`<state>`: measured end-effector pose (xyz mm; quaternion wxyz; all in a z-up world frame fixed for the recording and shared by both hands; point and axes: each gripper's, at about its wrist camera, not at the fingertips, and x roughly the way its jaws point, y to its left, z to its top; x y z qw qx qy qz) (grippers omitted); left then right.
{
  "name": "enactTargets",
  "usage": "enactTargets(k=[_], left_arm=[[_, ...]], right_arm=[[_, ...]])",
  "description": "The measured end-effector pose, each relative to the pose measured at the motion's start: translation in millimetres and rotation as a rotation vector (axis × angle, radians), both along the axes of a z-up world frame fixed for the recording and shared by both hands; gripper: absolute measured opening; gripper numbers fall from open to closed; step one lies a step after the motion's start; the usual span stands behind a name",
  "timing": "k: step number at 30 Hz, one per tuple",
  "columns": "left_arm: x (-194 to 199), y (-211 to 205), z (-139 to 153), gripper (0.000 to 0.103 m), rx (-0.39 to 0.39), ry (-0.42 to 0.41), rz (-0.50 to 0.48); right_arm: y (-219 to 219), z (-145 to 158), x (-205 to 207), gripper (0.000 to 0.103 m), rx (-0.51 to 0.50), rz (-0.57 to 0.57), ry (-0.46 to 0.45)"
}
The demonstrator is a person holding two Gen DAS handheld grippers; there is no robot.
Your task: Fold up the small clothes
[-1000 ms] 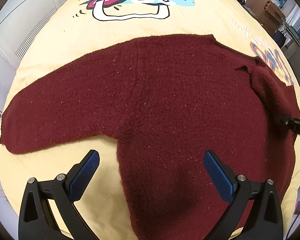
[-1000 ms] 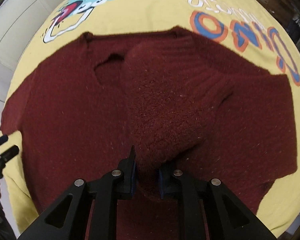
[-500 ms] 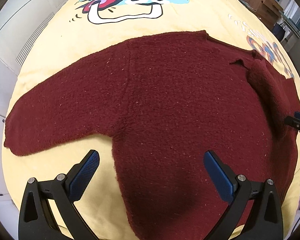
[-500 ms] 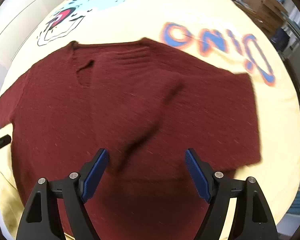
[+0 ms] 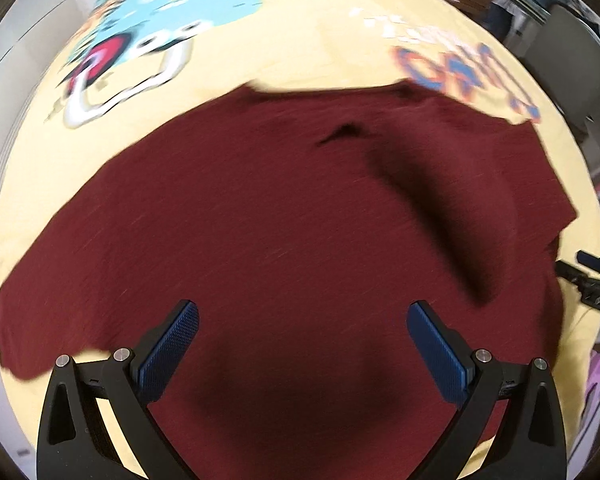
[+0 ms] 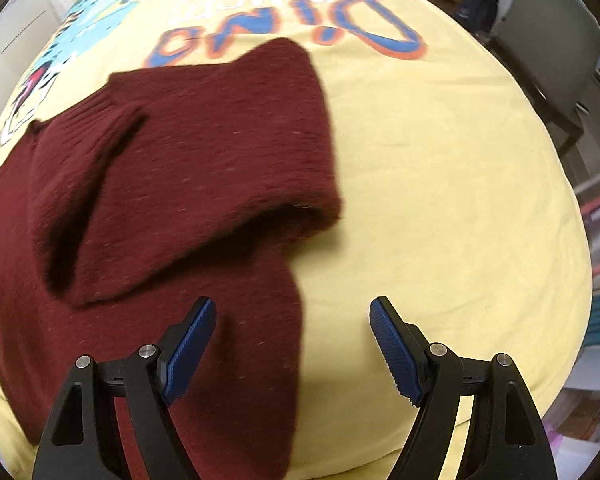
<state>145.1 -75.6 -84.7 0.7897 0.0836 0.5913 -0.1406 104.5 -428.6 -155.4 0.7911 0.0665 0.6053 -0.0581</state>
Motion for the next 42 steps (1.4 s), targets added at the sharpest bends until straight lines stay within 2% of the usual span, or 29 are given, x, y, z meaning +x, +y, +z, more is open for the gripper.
enactTargets(k=[8, 12, 16, 17, 18, 20, 22, 23, 24, 25, 26, 27, 30, 37, 42], left_arm=[[26.8, -112.0, -9.8, 0.102, 0.014, -0.012, -0.197], [40.7, -154.5, -30.1, 0.102, 0.074, -0.001, -0.254], [53.4, -173.5, -61.7, 0.102, 0.144, 0.04, -0.267], [55.8, -175.4, -68.8, 0.1, 0.169, 0.046, -0.268], [57.8, -176.7, -76.4, 0.092, 0.202, 0.05, -0.265], [59.9, -175.1, -86.7, 0.083, 0.247, 0.041, -0.249], [60.0, -172.3, -88.4, 0.08, 0.231, 0.028, -0.255], [59.9, -171.1, -88.1, 0.068, 0.236, 0.026, -0.262], [57.2, -167.3, -85.0, 0.048, 0.241, 0.019, -0.271], [56.5, -163.5, -80.1, 0.037, 0.239, 0.003, -0.276], [57.2, -159.1, -74.1, 0.013, 0.237, -0.021, -0.267], [59.6, -154.2, -69.7, 0.013, 0.237, -0.035, -0.249], [67.6, -138.2, -57.7, 0.012, 0.174, -0.045, -0.221], [78.3, -78.1, -15.8, 0.012, 0.107, -0.156, -0.124], [77.3, -37.2, -9.2, 0.012, 0.06, -0.187, -0.007]], right_arm=[[-18.3, -7.6, 0.4, 0.08, 0.064, -0.046, -0.012], [-19.2, -12.7, -0.5, 0.08, 0.075, -0.048, -0.006], [-18.3, -18.2, -0.8, 0.08, 0.079, -0.054, 0.008], [-17.4, -20.4, 2.8, 0.08, 0.081, -0.057, 0.01], [-17.4, -21.6, 3.0, 0.08, 0.085, -0.059, 0.011], [-17.0, -24.0, 4.3, 0.08, 0.088, -0.06, 0.013], [-15.3, -26.6, 8.8, 0.08, 0.085, -0.058, 0.014], [-14.2, -26.8, 9.3, 0.08, 0.083, -0.056, 0.015], [-12.3, -27.2, 9.8, 0.08, 0.082, -0.054, 0.016], [-11.0, -27.0, 10.3, 0.08, 0.082, -0.052, 0.015], [-9.8, -26.7, 10.7, 0.08, 0.082, -0.051, 0.014], [-8.6, -25.9, 11.5, 0.08, 0.083, -0.05, 0.014], [-5.0, -24.3, 13.3, 0.08, 0.075, -0.046, 0.015], [2.6, -12.6, 22.7, 0.08, 0.061, -0.034, -0.002], [9.2, -13.0, 25.5, 0.08, 0.056, -0.027, 0.002]])
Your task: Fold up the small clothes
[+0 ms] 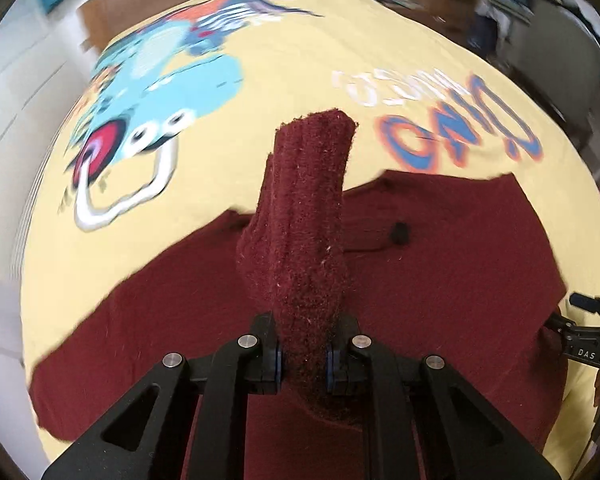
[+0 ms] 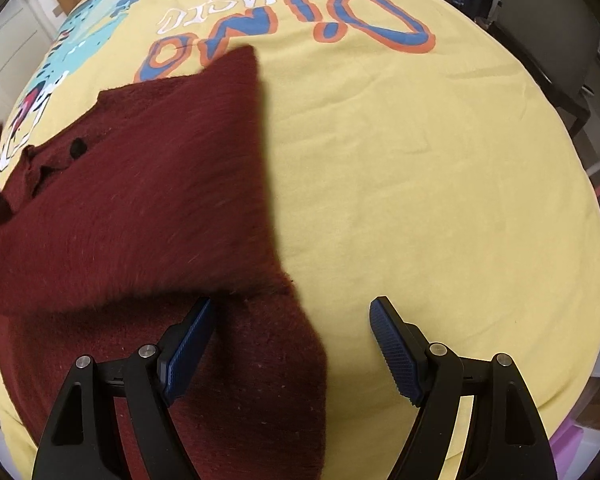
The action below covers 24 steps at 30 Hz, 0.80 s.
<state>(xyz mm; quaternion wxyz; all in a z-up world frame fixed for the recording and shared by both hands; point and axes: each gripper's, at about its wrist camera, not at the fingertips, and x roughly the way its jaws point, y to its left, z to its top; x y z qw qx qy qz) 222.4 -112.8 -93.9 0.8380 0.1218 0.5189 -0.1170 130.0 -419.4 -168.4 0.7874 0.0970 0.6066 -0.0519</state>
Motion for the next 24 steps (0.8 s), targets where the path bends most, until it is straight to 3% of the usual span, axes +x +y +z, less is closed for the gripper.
enactTargets(k=[9, 13, 15, 19, 20, 23, 24], left_arm=[[-20.7, 68.7, -58.3, 0.014, -0.086, 0.146, 0.16], [-22.9, 85.2, -62.2, 0.022, -0.112, 0.181, 0.185], [-22.6, 92.5, -61.8, 0.036, -0.123, 0.205, 0.212], [-23.9, 110.5, -58.6, 0.054, -0.161, 0.253, 0.261], [-21.2, 116.8, -57.0, 0.065, -0.162, 0.265, 0.265], [-23.7, 129.5, -46.8, 0.074, -0.15, 0.251, 0.273], [-23.6, 133.4, -44.1, 0.084, -0.149, 0.251, 0.279]], right_arm=[[12.2, -10.8, -1.7, 0.08, -0.02, 0.027, 0.043], [11.3, -9.0, -3.2, 0.08, -0.027, 0.028, 0.041], [9.9, -7.4, -7.1, 0.08, -0.024, 0.028, 0.039], [14.0, -5.1, -12.4, 0.08, -0.024, 0.038, 0.039], [15.5, -4.2, -13.5, 0.08, -0.025, 0.043, 0.04], [21.6, -0.5, -16.3, 0.08, -0.034, 0.064, 0.04], [23.5, 0.9, -17.1, 0.08, -0.038, 0.07, 0.039]])
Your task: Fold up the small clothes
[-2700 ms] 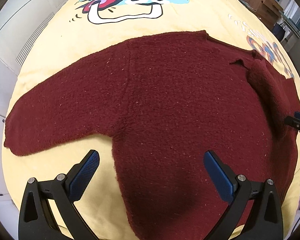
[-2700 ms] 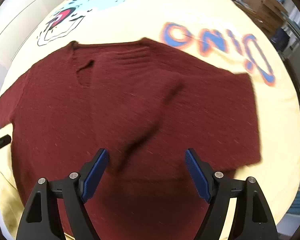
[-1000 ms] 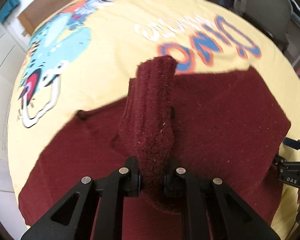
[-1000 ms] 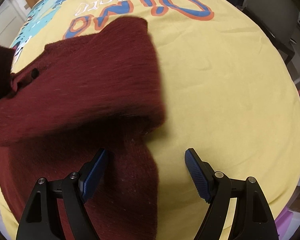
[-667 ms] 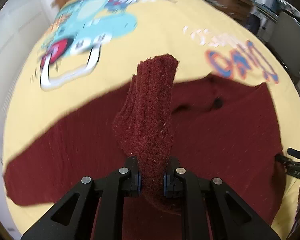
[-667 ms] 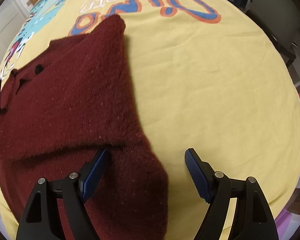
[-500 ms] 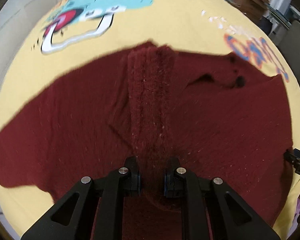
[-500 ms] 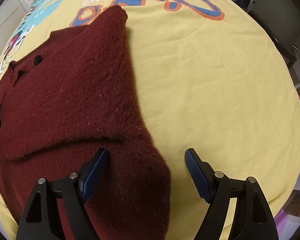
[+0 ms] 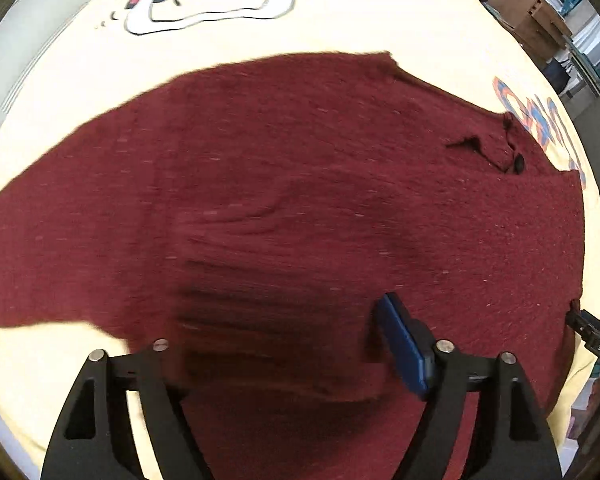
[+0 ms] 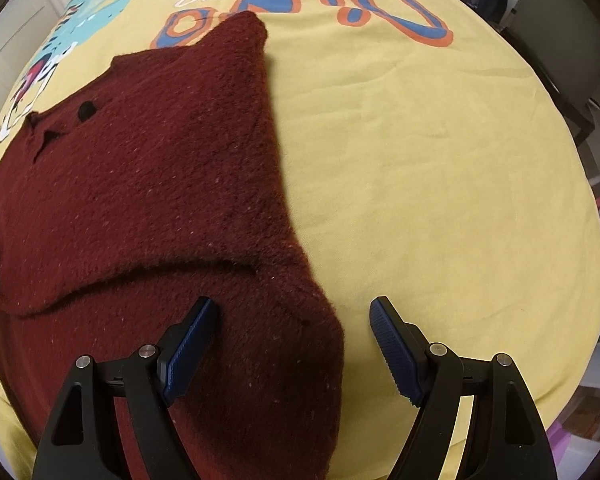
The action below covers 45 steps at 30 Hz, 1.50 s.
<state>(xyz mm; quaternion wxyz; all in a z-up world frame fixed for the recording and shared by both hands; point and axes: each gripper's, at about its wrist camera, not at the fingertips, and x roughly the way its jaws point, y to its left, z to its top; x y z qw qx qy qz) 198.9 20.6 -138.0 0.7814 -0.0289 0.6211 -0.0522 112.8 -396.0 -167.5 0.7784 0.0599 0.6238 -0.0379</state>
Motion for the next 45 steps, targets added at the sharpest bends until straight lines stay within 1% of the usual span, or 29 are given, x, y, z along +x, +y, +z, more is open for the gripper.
enactTargets(k=[2, 4, 7, 9, 11, 13, 16, 17, 18, 19, 20, 21, 22, 23, 24, 27, 29, 32, 33, 34, 35, 36, 38, 40, 42, 43, 45], left_arm=[[1.7, 14.7, 5.2, 0.099, -0.02, -0.01, 0.018], [6.8, 28.7, 12.0, 0.1, -0.032, -0.025, 0.054], [15.3, 38.6, 11.1, 0.1, -0.031, -0.014, 0.08], [21.1, 41.4, 1.8, 0.1, -0.035, 0.019, 0.09], [23.2, 44.6, -10.1, 0.1, -0.058, 0.057, 0.104], [24.6, 43.4, -21.7, 0.1, -0.068, 0.079, 0.116], [21.7, 35.0, -27.9, 0.099, -0.003, 0.069, 0.08], [20.2, 28.9, -27.9, 0.094, 0.02, 0.058, 0.063], [18.1, 23.6, -26.9, 0.084, 0.036, 0.044, 0.044], [17.4, 17.9, -26.3, 0.078, 0.042, 0.036, 0.027], [15.0, 13.1, -23.8, 0.066, 0.047, 0.022, 0.006], [13.4, 9.5, -21.6, 0.056, 0.058, 0.011, -0.008], [11.7, 6.4, -19.3, 0.049, 0.068, -0.001, -0.022], [9.9, 3.5, -16.9, 0.033, 0.054, -0.011, -0.041], [11.8, -2.3, -17.2, 0.021, 0.041, -0.012, -0.043], [11.9, -4.6, -12.9, 0.016, 0.017, -0.025, -0.037], [12.8, -2.1, -6.2, 0.013, 0.007, -0.041, -0.036], [5.7, 8.3, 8.0, 0.012, -0.008, -0.07, -0.03], [5.2, 10.5, 11.1, 0.012, -0.013, -0.08, -0.026], [0.1, 18.3, 16.9, 0.012, -0.024, -0.089, -0.022], [-2.3, 22.0, 22.5, 0.012, -0.034, -0.099, -0.017], [-1.7, 24.1, 27.7, 0.012, -0.036, -0.108, -0.017], [-0.2, 33.3, 40.6, 0.012, -0.032, -0.129, -0.022], [4.2, 31.1, 51.4, 0.012, -0.03, -0.151, -0.034], [12.9, 18.2, 63.0, 0.012, -0.029, -0.179, -0.042], [13.9, 18.3, 68.8, 0.012, -0.032, -0.193, -0.045], [19.7, 11.3, 71.2, 0.012, -0.032, -0.219, -0.045]], right_arm=[[1.9, 2.6, -1.0, 0.08, -0.003, 0.005, -0.004], [3.7, 4.8, -1.7, 0.08, -0.001, 0.006, -0.007], [5.2, 7.6, -2.2, 0.08, 0.004, 0.008, -0.01], [5.1, 8.9, -0.9, 0.08, 0.001, 0.01, -0.008], [3.7, 9.2, -0.5, 0.08, -0.004, 0.011, -0.005], [1.9, 10.9, 0.0, 0.08, -0.009, 0.011, -0.005], [-5.0, 18.8, 4.6, 0.08, 0.007, 0.008, -0.023], [-7.5, 22.5, 8.0, 0.08, 0.013, 0.007, -0.032], [-10.1, 27.8, 13.9, 0.08, 0.017, 0.005, -0.043], [-11.8, 30.8, 18.3, 0.08, 0.018, 0.006, -0.051], [-13.6, 34.7, 25.0, 0.08, 0.017, 0.007, -0.061], [-14.7, 38.2, 32.6, 0.08, 0.016, 0.009, -0.072], [-15.9, 41.0, 41.7, 0.08, 0.016, 0.011, -0.081], [-17.0, 41.9, 49.6, 0.08, 0.018, 0.011, -0.084], [-22.3, 38.6, 59.9, 0.08, 0.026, 0.013, -0.082], [-24.1, 29.8, 88.9, 0.08, 0.041, 0.013, -0.057], [-21.2, 22.9, 107.1, 0.08, 0.084, 0.031, -0.044], [-15.5, 14.4, 119.9, 0.08, 0.164, 0.051, -0.024], [-13.8, 11.2, 124.3, 0.074, 0.187, 0.05, -0.02], [-11.9, 8.7, 126.6, 0.05, 0.198, 0.051, -0.012], [-9.7, 5.5, 127.2, 0.032, 0.21, 0.049, 0.0], [-9.6, 4.5, 127.9, 0.022, 0.216, 0.038, 0.01], [-10.7, 13.0, 125.9, 0.02, 0.213, 0.022, -0.028], [-13.7, 28.5, 118.6, 0.019, 0.203, 0.003, -0.093], [-16.0, 42.6, 108.1, 0.019, 0.191, -0.007, -0.153], [-16.7, 45.8, 105.6, 0.019, 0.185, -0.008, -0.167], [-15.0, 47.0, 102.4, 0.019, 0.172, -0.001, -0.169]])
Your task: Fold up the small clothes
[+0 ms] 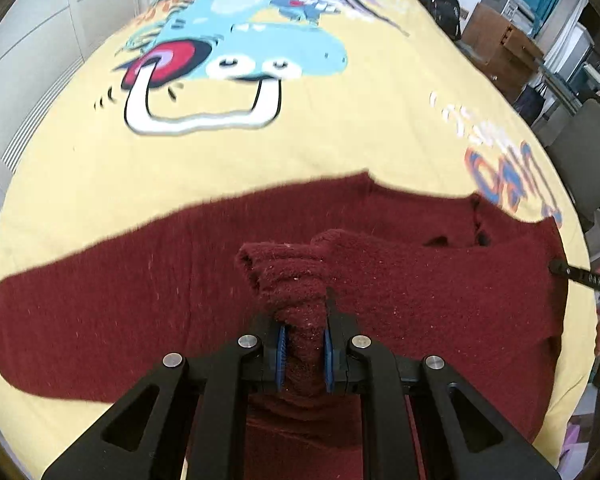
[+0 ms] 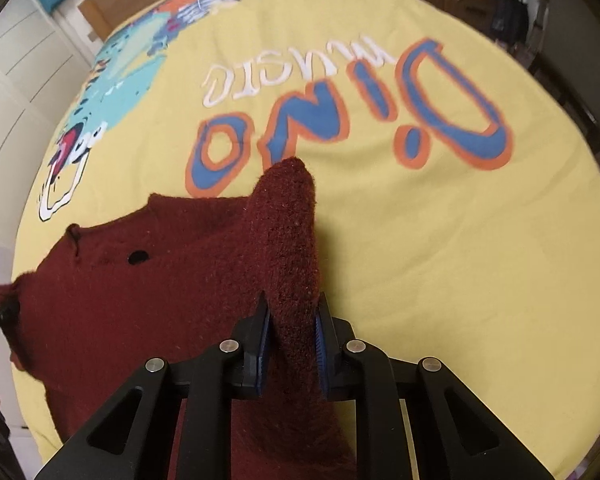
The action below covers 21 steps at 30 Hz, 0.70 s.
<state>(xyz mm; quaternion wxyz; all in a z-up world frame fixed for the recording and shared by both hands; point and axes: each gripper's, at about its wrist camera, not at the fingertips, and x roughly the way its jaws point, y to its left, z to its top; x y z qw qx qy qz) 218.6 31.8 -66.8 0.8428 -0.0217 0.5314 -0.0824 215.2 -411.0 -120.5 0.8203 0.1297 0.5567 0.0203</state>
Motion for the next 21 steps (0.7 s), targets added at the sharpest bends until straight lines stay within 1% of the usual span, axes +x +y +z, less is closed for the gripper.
enactTargets(k=[3, 5, 6, 7, 8, 9, 10, 12, 13, 14, 16, 17, 18, 19, 21], left_arm=[[15.3, -11.4, -11.1, 0.012, 0.046, -0.005, 0.0], [24.3, -13.2, -25.3, 0.012, 0.067, 0.035, 0.001], [26.3, -15.4, -32.8, 0.012, 0.084, 0.054, -0.001], [27.9, -16.4, -43.9, 0.012, 0.108, 0.076, -0.004], [27.2, -14.9, -53.8, 0.012, 0.127, 0.094, -0.001], [24.9, -13.2, -61.1, 0.012, 0.138, 0.106, 0.005], [24.1, -12.0, -66.1, 0.012, 0.148, 0.116, 0.012], [22.0, -9.8, -70.3, 0.018, 0.162, 0.122, 0.027], [21.1, -9.2, -69.7, 0.018, 0.161, 0.123, 0.026], [21.1, -9.0, -69.0, 0.021, 0.161, 0.127, 0.023], [20.4, -9.6, -64.6, 0.034, 0.192, 0.146, 0.032], [18.6, -11.2, -59.6, 0.047, 0.201, 0.136, 0.028], [15.1, -13.6, -51.8, 0.06, 0.186, 0.108, 0.016], [12.3, -15.7, -45.9, 0.066, 0.172, 0.091, 0.012], [5.8, -22.7, -34.5, 0.091, 0.136, 0.06, 0.001]], right_arm=[[7.1, -12.3, 2.1, 0.019, -0.04, 0.01, 0.034], [10.7, -24.3, 5.3, 0.02, -0.06, 0.006, 0.059], [12.2, -29.4, 7.3, 0.025, -0.069, 0.003, 0.073], [12.7, -33.5, 7.9, 0.033, -0.079, 0.003, 0.09], [13.5, -36.5, 8.2, 0.037, -0.086, 0.011, 0.1], [14.7, -37.0, 7.5, 0.047, -0.1, 0.02, 0.099], [14.6, -35.0, 5.5, 0.06, -0.123, 0.023, 0.088], [10.3, -27.4, -0.7, 0.074, -0.14, 0.019, 0.058], [7.9, -22.9, -4.4, 0.076, -0.132, 0.013, 0.042], [5.6, -18.0, -8.6, 0.078, -0.122, 0.007, 0.023], [4.7, -5.6, -18.5, 0.082, -0.121, -0.002, -0.024], [6.9, -0.7, -23.3, 0.083, -0.128, -0.001, -0.048], [11.1, 3.7, -28.2, 0.086, -0.135, 0.007, -0.071], [17.3, 7.7, -32.7, 0.093, -0.142, 0.02, -0.091], [32.5, 11.6, -37.8, 0.103, -0.154, 0.047, -0.112]])
